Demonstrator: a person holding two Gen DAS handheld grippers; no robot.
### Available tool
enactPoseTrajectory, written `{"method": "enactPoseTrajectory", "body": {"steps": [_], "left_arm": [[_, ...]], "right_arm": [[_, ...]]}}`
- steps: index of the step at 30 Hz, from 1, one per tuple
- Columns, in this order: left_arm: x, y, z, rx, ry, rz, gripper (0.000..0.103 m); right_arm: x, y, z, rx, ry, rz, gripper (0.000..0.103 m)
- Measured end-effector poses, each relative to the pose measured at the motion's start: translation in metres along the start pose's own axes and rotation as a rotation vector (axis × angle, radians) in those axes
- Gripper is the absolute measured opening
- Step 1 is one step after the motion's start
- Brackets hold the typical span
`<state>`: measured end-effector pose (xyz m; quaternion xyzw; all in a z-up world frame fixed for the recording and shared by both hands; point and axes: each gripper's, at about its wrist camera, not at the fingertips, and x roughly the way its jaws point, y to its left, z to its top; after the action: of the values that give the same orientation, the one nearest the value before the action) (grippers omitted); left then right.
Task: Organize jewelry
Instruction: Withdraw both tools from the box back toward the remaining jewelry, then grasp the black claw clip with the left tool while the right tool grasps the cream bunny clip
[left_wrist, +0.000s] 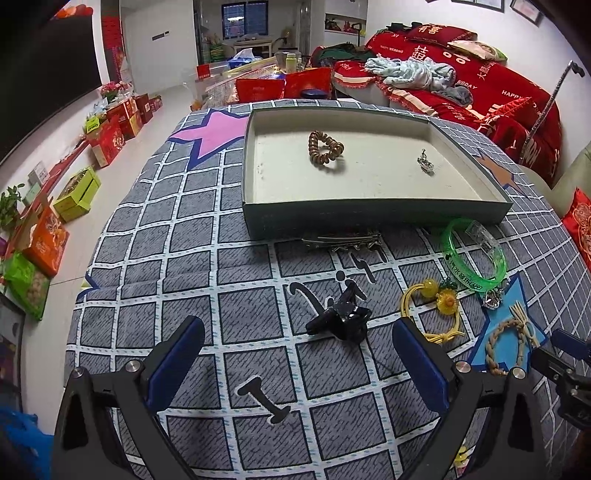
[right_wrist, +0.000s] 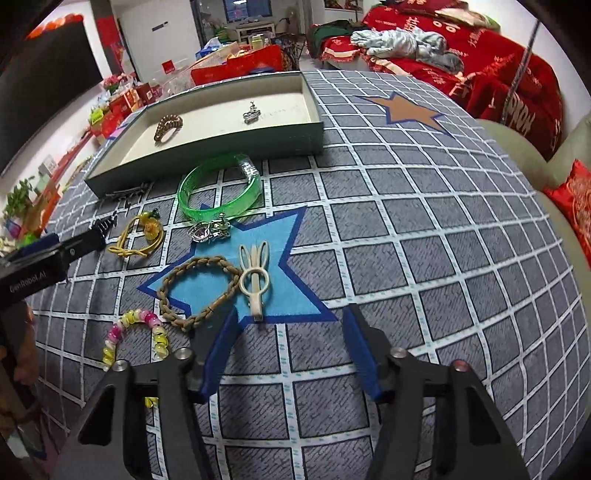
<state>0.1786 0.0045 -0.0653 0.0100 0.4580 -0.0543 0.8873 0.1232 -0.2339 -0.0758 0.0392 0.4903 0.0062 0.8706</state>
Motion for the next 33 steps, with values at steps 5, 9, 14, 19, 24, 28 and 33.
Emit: {"method": "enactPoseTrajectory", "body": {"steps": [5, 9, 14, 19, 24, 28, 33], "left_arm": [[0.002, -0.007, 0.002, 0.02, -0.008, 0.001, 0.103], [0.006, -0.011, 0.002, 0.031, 0.007, -0.005, 0.092], [0.008, -0.015, 0.0, 0.061, 0.005, -0.02, 0.055], [0.006, -0.014, -0.002, 0.064, 0.001, -0.061, 0.055], [-0.003, -0.008, -0.001, 0.047, -0.01, -0.098, 0.055], [-0.011, -0.001, 0.003, 0.032, -0.018, -0.117, 0.055], [-0.025, 0.001, 0.01, 0.042, -0.047, -0.125, 0.055]], "right_arm": [[0.005, 0.013, 0.004, -0.06, -0.009, -0.029, 0.053], [0.006, 0.02, 0.007, -0.075, -0.017, -0.029, 0.036], [0.007, 0.024, 0.01, -0.075, -0.017, -0.033, 0.019], [0.006, 0.019, 0.009, -0.05, -0.025, -0.014, 0.019], [-0.002, 0.014, 0.01, -0.025, -0.045, 0.011, 0.019], [-0.011, 0.011, 0.015, -0.007, -0.067, 0.039, 0.019], [-0.019, 0.009, 0.022, 0.008, -0.087, 0.068, 0.019]]}}
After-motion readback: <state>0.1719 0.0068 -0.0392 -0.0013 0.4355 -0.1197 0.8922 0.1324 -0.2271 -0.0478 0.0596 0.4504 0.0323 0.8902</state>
